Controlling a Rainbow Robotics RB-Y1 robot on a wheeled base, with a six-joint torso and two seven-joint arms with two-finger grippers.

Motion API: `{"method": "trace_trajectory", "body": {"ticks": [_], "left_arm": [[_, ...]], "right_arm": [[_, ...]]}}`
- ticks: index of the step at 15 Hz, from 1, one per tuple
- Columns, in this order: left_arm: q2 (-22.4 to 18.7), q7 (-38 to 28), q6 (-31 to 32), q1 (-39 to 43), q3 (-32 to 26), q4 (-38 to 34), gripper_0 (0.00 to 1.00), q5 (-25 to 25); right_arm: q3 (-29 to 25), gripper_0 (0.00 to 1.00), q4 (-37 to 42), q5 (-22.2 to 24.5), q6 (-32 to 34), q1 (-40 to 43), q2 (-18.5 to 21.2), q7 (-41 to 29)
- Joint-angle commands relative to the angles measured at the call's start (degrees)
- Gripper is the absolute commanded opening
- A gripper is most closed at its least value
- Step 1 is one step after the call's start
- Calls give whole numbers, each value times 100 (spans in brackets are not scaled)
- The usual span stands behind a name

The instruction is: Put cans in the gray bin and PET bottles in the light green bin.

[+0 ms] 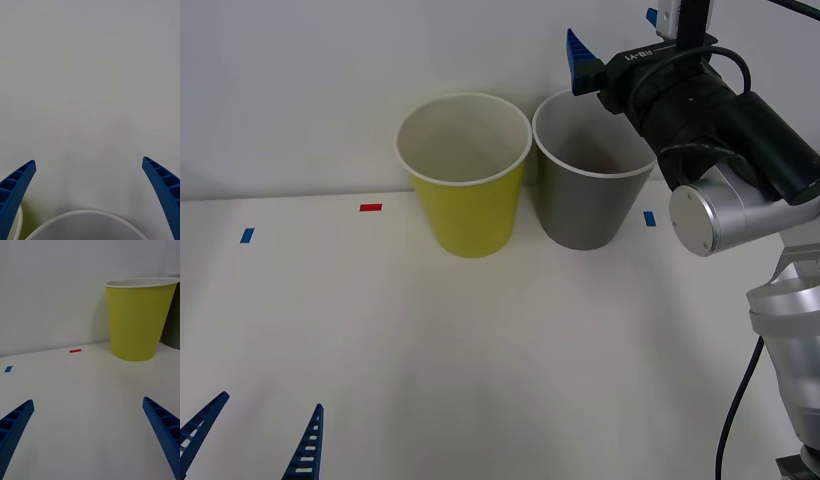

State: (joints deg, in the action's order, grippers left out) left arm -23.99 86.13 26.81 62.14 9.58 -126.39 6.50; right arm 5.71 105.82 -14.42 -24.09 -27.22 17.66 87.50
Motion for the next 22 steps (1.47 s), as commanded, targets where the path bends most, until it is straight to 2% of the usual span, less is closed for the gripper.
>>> {"method": "trace_trajectory", "body": {"ticks": [1, 4, 7, 12, 17, 19, 22], "left_arm": [[0, 0, 0, 0, 0, 0, 100, 0], [0, 0, 0, 0, 0, 0, 100, 0], [0, 0, 0, 0, 0, 0, 100, 0], [0, 0, 0, 0, 0, 0, 100, 0], [0, 0, 0, 0, 0, 0, 100, 0], [0, 0, 0, 0, 0, 0, 100, 0], [0, 0, 0, 0, 0, 0, 100, 0]], "right_arm": [[0, 100, 1, 97, 1, 6, 1, -14], [-17, 100, 9, 97, 107, 59, -17, -14], [-140, 100, 396, 282, 309, 490, -52, -14], [-711, 100, 1679, 326, 300, 1720, -342, -14], [-799, 100, 2602, 326, 388, 2977, -377, -14], [-799, 100, 2857, 317, 599, 3452, -368, -23], [-720, 100, 2866, 282, 1293, 4137, -368, -58]]}}
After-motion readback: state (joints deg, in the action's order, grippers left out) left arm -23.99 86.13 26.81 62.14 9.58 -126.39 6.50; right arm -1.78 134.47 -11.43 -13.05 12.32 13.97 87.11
